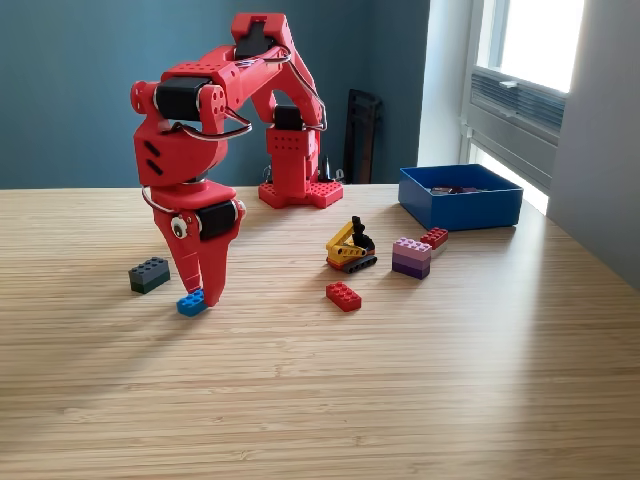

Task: Grasp a lego block and put it in the bin.

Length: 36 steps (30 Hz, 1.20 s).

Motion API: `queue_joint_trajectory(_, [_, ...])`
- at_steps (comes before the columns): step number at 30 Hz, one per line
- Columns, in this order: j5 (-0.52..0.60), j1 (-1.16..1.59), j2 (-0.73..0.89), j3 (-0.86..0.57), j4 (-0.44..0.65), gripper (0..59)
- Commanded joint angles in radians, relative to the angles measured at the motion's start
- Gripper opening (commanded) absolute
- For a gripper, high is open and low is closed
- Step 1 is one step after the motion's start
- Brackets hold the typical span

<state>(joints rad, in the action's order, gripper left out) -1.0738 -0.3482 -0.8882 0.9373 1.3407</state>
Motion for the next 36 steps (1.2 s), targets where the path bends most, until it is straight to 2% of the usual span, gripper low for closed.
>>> queue_joint_trajectory(1, [0.031, -0.002, -0.026, -0.075, 0.006, 0.0])
queue_joint_trajectory(7, [0.158, 0.017, -0.028, -0.112, 0.008, 0.0])
queue_joint_trajectory(11, [0.290, 0.044, -0.037, -0.166, 0.081, 0.0])
queue_joint_trajectory(16, [0.474, 0.095, -0.044, -0.083, 0.112, 0.0])
queue_joint_trajectory(19, [0.588, 0.129, -0.048, -0.087, 0.156, 0.0])
queue_joint_trajectory(23, [0.750, 0.163, -0.055, -0.241, 0.288, 0.0])
queue_joint_trajectory(25, [0.810, 0.189, -0.097, -0.255, 0.318, 0.0])
queue_joint_trajectory(36, [0.960, 0.439, -0.511, 0.109, 0.333, 0.0])
